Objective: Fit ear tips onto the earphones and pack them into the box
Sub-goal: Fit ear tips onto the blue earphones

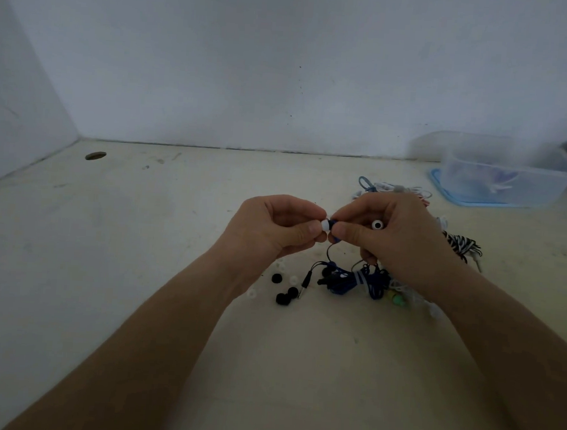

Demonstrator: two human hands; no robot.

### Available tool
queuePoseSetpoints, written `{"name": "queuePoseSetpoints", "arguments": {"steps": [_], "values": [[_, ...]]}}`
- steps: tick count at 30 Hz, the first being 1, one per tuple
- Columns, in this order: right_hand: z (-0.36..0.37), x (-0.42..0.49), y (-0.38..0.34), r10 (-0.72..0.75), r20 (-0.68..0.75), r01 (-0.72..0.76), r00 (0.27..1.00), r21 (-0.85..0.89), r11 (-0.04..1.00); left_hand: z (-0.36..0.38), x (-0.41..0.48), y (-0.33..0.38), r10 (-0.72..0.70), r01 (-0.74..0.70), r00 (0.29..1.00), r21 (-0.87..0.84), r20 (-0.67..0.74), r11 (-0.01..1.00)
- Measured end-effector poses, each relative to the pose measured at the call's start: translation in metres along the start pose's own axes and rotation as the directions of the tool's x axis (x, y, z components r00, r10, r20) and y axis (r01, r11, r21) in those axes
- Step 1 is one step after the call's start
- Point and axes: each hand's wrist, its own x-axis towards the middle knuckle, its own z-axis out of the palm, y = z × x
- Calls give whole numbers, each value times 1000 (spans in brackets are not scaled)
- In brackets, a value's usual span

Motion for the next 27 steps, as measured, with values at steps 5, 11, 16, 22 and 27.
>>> {"name": "queuePoseSetpoints", "arguments": {"steps": [5,11,16,22,27], "values": [[1,0,2,-25,-16,24,1000,-69,997,2,1,-1,3,-2,1000,17,-7,1000],[-3,1,1,-12,29,13,999,-31,999,2,1,-1,-1,1,1000,14,12,1000],[-2,0,-1,-29,19,31,999,-82,996,3,2,-2,-5,5,1000,21,2,1000],[-3,1,0,-20,20,21,1000,-50,999,2,1,-1,-1,1,1000,13,12,1000],[-3,1,0,1,29,0,1000,-20,1000,1,2,-2,7,-7,1000,18,10,1000]]}}
